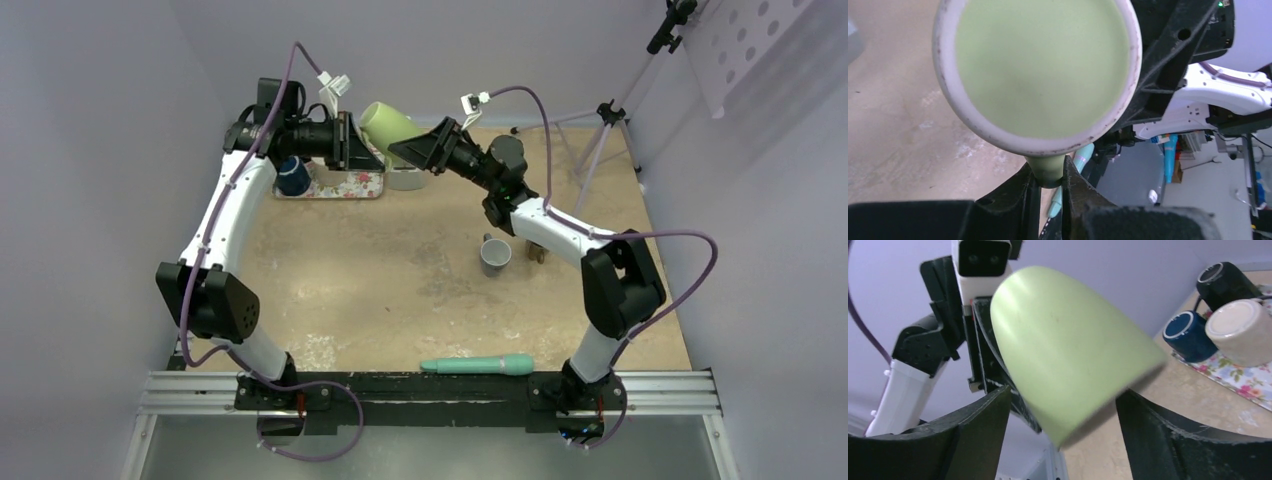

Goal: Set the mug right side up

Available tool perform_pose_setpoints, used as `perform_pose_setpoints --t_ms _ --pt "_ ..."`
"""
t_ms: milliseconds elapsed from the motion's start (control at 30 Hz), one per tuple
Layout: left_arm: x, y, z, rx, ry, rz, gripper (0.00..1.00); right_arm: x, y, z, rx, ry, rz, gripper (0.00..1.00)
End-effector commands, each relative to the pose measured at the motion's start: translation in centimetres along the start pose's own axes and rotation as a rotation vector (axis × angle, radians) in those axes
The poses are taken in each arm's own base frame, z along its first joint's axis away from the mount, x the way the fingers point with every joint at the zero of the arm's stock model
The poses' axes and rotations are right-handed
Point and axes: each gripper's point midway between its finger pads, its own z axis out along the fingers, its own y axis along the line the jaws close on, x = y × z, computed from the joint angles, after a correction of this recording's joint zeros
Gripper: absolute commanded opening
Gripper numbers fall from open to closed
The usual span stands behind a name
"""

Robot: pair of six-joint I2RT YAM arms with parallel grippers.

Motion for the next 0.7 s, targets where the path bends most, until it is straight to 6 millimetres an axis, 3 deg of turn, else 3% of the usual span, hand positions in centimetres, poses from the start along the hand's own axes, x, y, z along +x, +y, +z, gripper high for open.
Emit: perform_pose_setpoints --t_ms 0,33,167,200,267,333,367,400,433,467,533,667 --pt "0.3 -4.7 -0.3 0.167 -0.01 0.048 0.0 -3.5 7.7 0.1 -0.285 -0.098 0.002 0.76" --pt "0.6 -4.5 -0.1 0.172 -0.004 0.029 0.0 -3.9 8.3 0.1 -0.312 -0.115 -0.001 0.7" --pt "1.4 -3.8 0.6 0.182 0.014 -0.006 0.0 -4.3 9.1 0.4 -0.368 -0.119 0.014 0.1" --pt "1.5 -3.7 0.7 0.182 0.017 -0.008 0.0 -4.2 9.1 0.4 -0.369 -0.111 0.02 0.0" --pt "1.7 -3.3 0.8 0.167 0.022 -0.011 0.03 -3.9 8.8 0.1 -0.345 -0.096 0.012 0.0" --pt "1.9 -2.6 0.5 0.109 0.034 0.021 0.42 -3.6 7.1 -0.1 -0.223 -0.077 -0.013 0.0" --pt "1.9 -2.0 0.2 0.06 0.041 0.056 0.59 -4.3 7.4 -0.4 -0.184 -0.092 -0.07 0.0" --pt "2.1 -1.3 -0.2 0.003 0.054 0.1 0.81 -4.8 6.9 -0.9 -0.077 -0.087 -0.108 0.0" --pt "2.1 -0.7 -0.8 -0.052 0.063 0.144 0.95 -5.4 6.3 -1.4 0.017 -0.086 -0.168 0.0" --pt "2.0 0.0 -1.3 -0.112 0.07 0.196 1.0 -6.1 5.2 -2.2 0.132 -0.08 -0.269 0.0" --pt "1.7 1.4 -2.4 -0.226 0.084 0.279 1.0 -7.5 3.9 -4.5 0.337 -0.058 -0.377 0.0" --pt "1.3 3.4 -3.9 -0.37 0.105 0.347 1.0 -9.3 -1.7 -12.6 0.768 0.06 -0.435 0.0"
